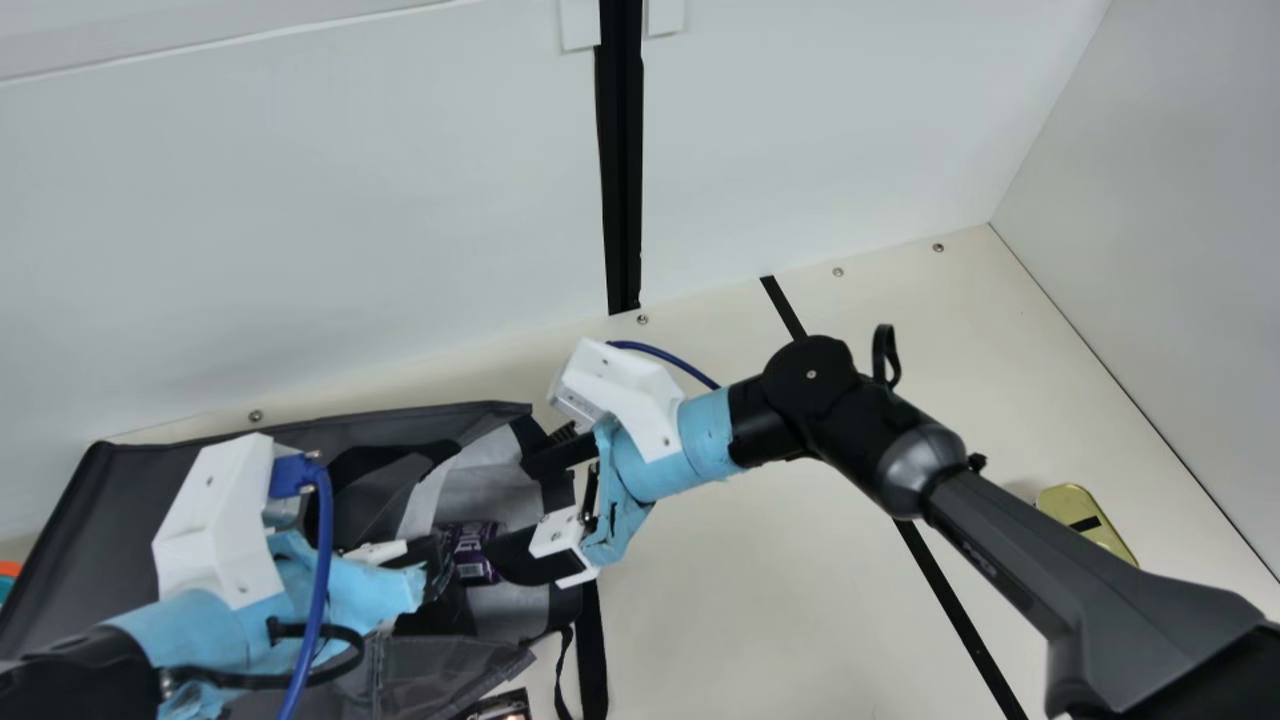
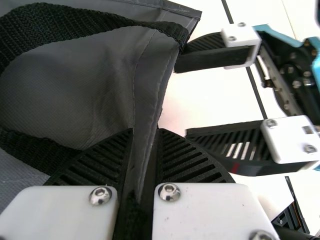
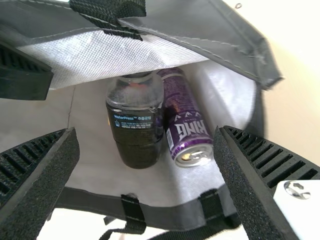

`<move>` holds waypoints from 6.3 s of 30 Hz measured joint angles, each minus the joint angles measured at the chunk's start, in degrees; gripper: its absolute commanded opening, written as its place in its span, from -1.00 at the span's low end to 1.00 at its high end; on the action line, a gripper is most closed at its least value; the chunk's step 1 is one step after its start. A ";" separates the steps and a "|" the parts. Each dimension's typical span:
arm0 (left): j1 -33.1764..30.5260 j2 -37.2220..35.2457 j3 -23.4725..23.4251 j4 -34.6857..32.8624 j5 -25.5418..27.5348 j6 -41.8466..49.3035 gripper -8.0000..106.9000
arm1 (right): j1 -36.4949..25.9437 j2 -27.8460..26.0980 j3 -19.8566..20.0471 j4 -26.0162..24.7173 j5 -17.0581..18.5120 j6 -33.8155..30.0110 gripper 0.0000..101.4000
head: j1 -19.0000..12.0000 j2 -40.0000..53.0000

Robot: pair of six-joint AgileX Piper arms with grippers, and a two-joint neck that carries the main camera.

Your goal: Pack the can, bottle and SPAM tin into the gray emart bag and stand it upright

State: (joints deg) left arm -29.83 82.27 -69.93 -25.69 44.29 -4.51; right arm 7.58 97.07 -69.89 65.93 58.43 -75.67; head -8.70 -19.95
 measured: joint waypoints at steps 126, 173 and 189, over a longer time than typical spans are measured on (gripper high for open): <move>0.00 0.00 0.00 0.00 0.00 0.00 -1.00 | -47.53 -47.52 -6.42 -70.18 11.51 64.21 0.87 | 0.00 0.00; 0.00 0.00 0.00 0.00 0.00 0.00 -1.00 | -54.16 -41.48 1.03 -64.81 11.39 49.87 0.87 | 0.00 0.00; 0.00 0.00 0.00 0.00 0.00 0.00 -1.00 | -59.84 -34.46 3.92 -59.13 7.50 35.93 0.87 | 0.00 0.00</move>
State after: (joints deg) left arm -29.83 82.27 -69.93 -25.69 44.29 -4.51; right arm -52.26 62.61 -65.97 6.80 65.93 -39.74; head -8.70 -19.95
